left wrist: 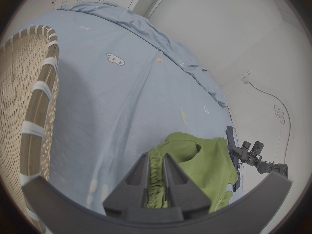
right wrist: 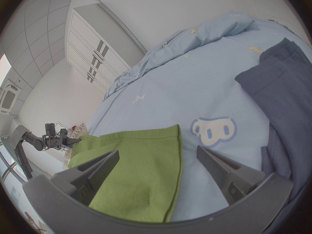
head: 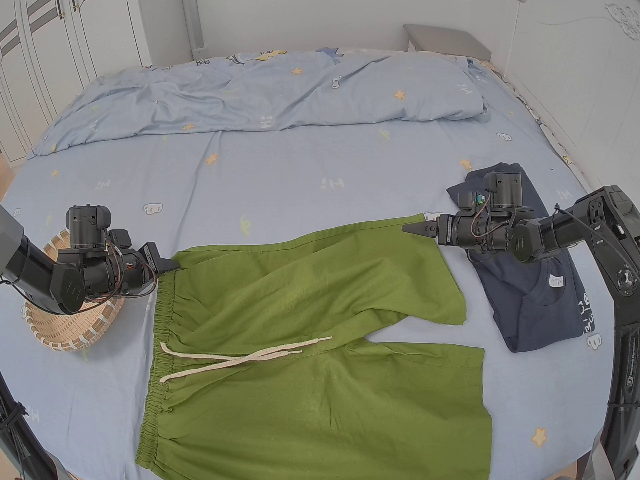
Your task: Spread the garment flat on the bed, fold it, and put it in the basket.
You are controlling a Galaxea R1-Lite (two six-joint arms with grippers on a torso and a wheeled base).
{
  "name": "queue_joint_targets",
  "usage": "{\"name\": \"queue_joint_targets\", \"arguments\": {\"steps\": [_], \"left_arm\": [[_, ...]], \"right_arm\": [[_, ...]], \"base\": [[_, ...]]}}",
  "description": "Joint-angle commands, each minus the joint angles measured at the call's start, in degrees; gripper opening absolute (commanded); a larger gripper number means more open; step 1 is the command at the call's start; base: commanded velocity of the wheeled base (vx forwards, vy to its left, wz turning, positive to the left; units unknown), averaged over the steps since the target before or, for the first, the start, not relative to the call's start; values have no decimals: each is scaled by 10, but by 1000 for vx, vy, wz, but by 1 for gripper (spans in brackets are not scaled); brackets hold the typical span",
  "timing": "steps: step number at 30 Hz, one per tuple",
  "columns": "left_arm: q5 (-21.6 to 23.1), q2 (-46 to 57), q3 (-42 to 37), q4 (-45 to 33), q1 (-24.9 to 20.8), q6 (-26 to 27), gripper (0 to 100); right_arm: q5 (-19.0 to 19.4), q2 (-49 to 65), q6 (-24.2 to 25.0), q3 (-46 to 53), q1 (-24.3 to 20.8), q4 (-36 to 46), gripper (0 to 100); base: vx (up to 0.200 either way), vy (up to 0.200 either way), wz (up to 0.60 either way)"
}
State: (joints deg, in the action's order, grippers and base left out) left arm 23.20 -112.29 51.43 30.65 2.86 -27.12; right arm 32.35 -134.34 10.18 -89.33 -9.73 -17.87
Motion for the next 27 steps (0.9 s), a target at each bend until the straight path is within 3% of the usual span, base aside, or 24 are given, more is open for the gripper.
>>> {"name": "queue_joint_targets", "arguments": {"steps": [1,17,27], "left_arm": [[0,-1,2,0,1,0,0],[-1,-6,2,1,-4,1,0],[3,-28,47,5,5,0,0]], "right_arm": [[4,-7,3,-1,-1,2,0],[3,7,6,-2,9,1,0],[-2,20,28,-15,20,-1,0]], "base": [[0,0,0],[0,0,0],[0,0,0]]}}
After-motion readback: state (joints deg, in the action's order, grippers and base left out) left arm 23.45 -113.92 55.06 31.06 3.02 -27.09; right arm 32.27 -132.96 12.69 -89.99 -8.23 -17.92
